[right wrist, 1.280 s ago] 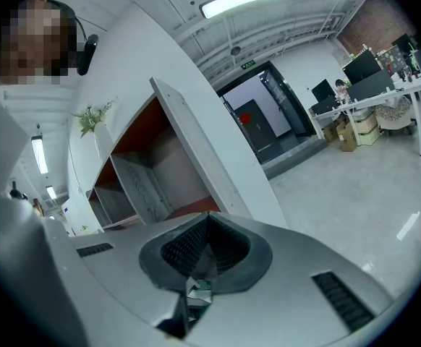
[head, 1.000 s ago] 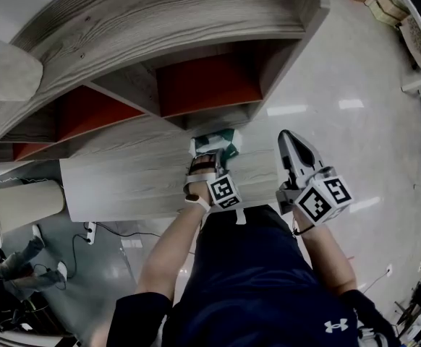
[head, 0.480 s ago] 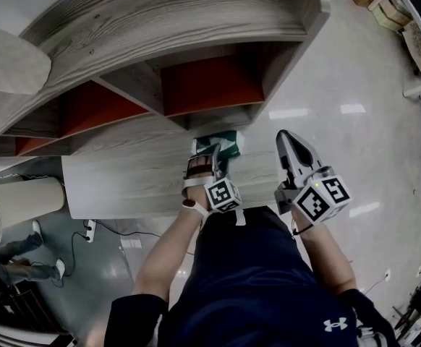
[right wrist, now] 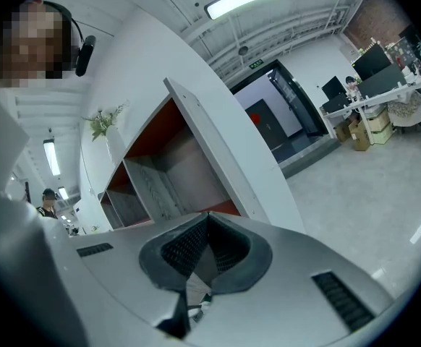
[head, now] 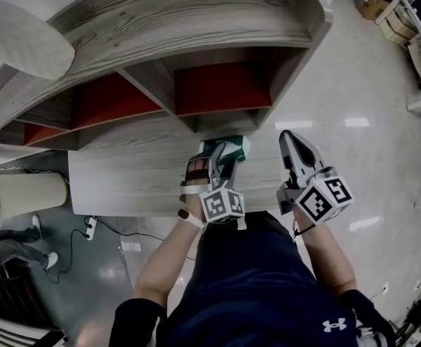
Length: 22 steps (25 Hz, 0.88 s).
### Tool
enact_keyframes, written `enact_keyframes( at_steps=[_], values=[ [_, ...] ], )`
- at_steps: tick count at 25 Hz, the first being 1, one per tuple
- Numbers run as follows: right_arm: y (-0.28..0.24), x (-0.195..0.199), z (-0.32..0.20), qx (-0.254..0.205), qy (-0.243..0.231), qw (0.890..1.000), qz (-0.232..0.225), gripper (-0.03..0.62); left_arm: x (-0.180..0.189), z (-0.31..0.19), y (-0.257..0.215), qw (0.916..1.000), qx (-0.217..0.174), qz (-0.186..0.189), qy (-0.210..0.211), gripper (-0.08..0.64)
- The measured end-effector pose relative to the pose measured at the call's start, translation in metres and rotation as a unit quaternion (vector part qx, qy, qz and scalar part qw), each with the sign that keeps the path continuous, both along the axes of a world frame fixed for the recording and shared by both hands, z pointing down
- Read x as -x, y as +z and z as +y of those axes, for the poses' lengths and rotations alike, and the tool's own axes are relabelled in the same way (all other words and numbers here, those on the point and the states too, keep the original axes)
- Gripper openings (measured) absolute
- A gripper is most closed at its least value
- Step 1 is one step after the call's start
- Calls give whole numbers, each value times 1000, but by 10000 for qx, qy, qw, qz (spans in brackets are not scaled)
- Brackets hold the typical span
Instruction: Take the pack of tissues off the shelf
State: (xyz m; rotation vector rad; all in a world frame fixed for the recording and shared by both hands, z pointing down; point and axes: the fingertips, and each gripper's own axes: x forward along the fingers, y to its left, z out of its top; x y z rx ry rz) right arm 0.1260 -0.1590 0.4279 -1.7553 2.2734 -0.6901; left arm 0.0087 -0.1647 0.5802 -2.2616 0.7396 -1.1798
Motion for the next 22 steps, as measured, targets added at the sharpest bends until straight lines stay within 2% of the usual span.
enact_keyframes(
  at_steps=[3, 7, 9, 11, 13, 16, 22],
  values=[
    [-5, 3, 1, -53, -36, 10000, 18, 12, 0, 1, -43, 9981, -97, 605, -86, 145],
    [-12, 8, 1, -118, -97, 9999, 22, 12, 6, -3, -97, 9885, -228, 1454, -339, 57],
    [-19, 10, 0, -193, -141, 9997, 56, 11, 11, -4, -121, 9790, -105, 1986, -442, 19],
    [-27, 12, -1, -296, -168, 9993, 184, 12, 18, -6, -144, 9650, 93, 2552, -604, 15],
    [-38, 14, -2, -470, -162, 9973, 538, 12, 26, -9, -170, 9500, 113, 3040, -706, 15],
    [-60, 17, -6, -812, -162, 9903, 1116, 12, 36, -15, -206, 9367, -125, 3441, -631, 15],
    [-87, 30, -10, -1168, -265, 9828, 1403, 12, 52, -18, -246, 9217, -490, 3801, -600, 15]
  ],
)
